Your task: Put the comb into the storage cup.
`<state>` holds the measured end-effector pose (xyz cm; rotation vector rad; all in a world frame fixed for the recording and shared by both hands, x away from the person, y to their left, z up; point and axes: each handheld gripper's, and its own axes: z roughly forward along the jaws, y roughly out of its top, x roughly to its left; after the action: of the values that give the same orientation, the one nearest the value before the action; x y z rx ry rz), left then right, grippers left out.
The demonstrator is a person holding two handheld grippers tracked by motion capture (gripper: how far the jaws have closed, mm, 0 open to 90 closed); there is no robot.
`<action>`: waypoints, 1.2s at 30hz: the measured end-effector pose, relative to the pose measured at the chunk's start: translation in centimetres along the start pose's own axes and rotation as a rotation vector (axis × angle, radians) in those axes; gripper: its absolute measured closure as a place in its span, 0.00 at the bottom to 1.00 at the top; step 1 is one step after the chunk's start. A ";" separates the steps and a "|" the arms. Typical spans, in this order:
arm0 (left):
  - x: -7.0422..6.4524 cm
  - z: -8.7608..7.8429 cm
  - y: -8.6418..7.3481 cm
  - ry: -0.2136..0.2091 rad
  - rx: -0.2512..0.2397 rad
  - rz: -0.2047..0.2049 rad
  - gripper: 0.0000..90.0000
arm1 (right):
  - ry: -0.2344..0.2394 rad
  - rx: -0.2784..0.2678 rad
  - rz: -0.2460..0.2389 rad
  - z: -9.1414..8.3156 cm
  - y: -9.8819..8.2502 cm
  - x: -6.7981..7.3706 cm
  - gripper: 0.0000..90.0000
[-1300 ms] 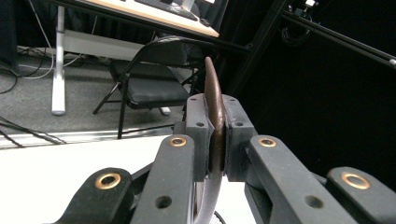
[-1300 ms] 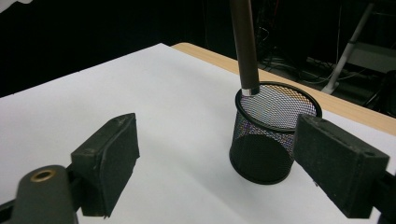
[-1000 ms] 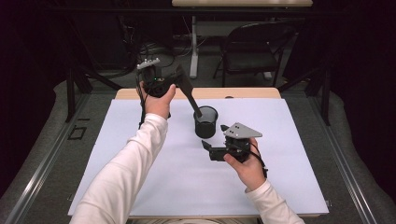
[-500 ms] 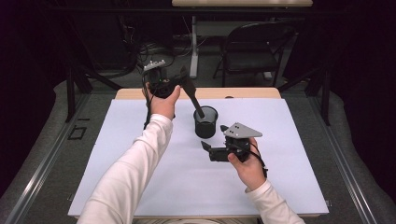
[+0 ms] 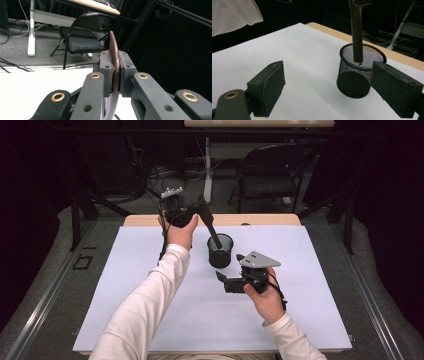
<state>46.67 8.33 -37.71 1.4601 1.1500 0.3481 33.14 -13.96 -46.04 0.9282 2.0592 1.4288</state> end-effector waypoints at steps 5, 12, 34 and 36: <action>0.1 0.3 -0.4 0.003 0.007 -0.006 0.93 | -0.001 0.007 -0.005 0.0 0.0 0.0 0.14; 0.2 0.7 -0.9 0.010 0.020 -0.005 0.93 | 0.000 0.011 -0.006 0.1 -0.1 0.0 0.14; 0.9 1.9 -2.8 0.027 0.061 -0.022 0.93 | -0.002 0.023 -0.017 0.2 -0.1 0.2 0.14; 0.9 2.0 -3.0 0.027 0.060 -0.029 0.93 | -0.002 0.024 -0.018 0.2 -0.1 0.2 0.14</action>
<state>47.31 7.39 -41.21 1.4933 1.2115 0.3159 33.12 -13.68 -46.26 0.9182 2.0829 1.3962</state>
